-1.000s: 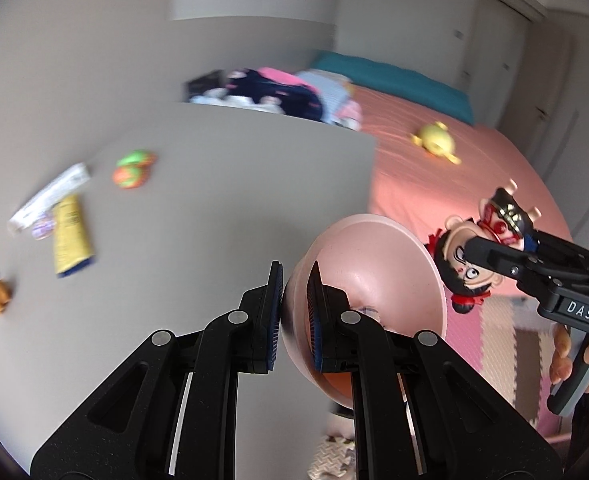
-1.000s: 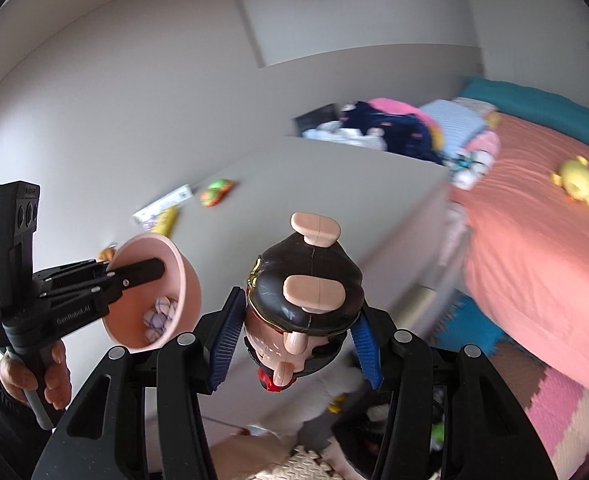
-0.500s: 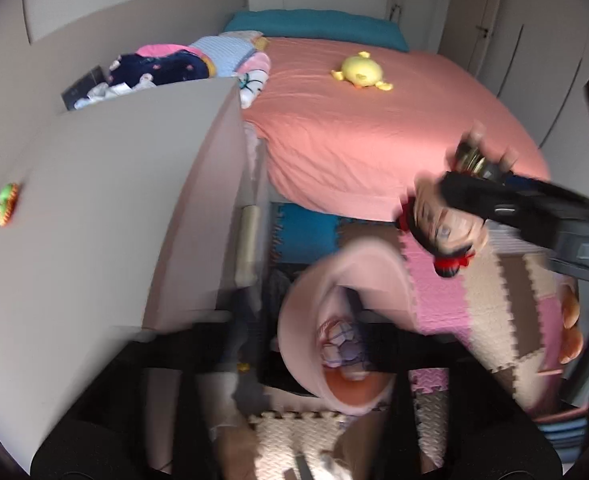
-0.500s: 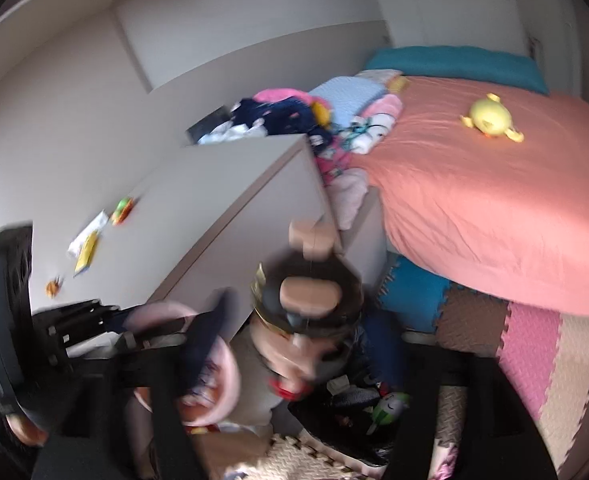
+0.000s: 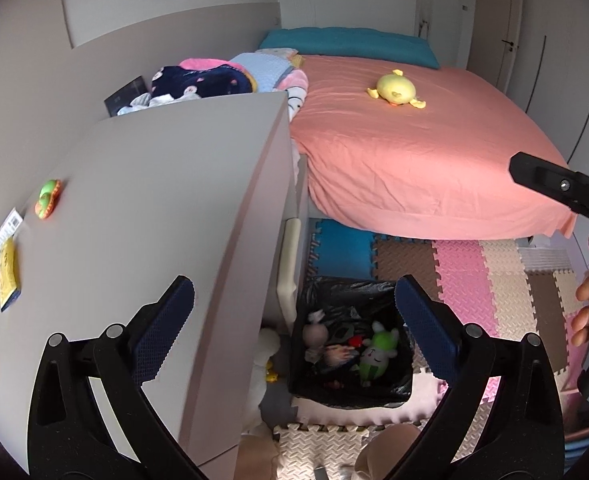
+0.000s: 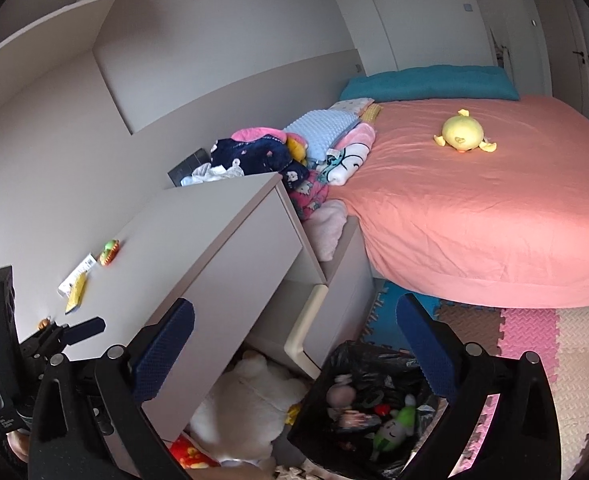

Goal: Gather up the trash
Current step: 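Move both open tools back over the desk toward the tan bear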

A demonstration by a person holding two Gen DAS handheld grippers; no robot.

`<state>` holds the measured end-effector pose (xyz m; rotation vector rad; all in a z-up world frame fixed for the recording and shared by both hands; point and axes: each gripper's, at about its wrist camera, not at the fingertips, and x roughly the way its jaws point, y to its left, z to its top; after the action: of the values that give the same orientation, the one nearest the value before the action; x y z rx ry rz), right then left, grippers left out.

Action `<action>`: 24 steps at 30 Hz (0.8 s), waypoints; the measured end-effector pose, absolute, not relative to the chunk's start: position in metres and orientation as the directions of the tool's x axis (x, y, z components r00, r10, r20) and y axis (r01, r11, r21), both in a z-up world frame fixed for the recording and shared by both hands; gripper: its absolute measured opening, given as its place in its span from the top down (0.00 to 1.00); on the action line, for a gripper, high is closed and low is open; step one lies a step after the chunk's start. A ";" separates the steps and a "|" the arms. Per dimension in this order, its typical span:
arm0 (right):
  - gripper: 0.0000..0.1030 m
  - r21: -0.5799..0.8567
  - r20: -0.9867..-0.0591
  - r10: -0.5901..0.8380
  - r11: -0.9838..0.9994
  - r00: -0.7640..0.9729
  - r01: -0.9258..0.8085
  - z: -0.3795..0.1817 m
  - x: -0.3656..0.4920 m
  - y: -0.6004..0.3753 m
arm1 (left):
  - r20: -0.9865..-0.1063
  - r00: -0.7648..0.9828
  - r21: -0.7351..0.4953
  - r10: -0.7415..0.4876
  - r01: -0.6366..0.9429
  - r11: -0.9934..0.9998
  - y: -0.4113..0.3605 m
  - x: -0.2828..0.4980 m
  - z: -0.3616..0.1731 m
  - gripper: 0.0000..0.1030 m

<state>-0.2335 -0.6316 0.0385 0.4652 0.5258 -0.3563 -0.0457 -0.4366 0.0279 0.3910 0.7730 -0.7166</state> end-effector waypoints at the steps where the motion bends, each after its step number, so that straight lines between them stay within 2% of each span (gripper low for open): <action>1: 0.02 0.344 -0.543 -0.199 0.833 0.816 0.432 0.038 -0.234 -0.631 | -0.746 0.503 0.064 -0.436 0.706 0.705 -0.433 -0.044 0.028 0.06; 5: 0.02 0.375 -0.530 -0.174 0.830 0.830 0.413 0.040 -0.229 -0.628 | -0.745 0.507 0.055 -0.432 0.693 0.718 -0.422 -0.040 0.031 0.06; 18: 0.02 0.345 -0.521 -0.118 0.877 0.845 0.335 0.054 -0.193 -0.585 | -0.732 0.535 0.020 -0.422 0.636 0.771 -0.374 -0.018 0.044 0.06; 24: 0.02 0.343 -0.517 -0.035 0.907 0.855 0.244 0.066 -0.162 -0.545 | -0.722 0.565 0.013 -0.398 0.587 0.809 -0.336 -0.005 0.051 0.06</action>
<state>-0.1620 -0.5453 0.0660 0.4129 0.5277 -0.1511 -0.0049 -0.3362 0.0512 0.2648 0.7762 -0.5874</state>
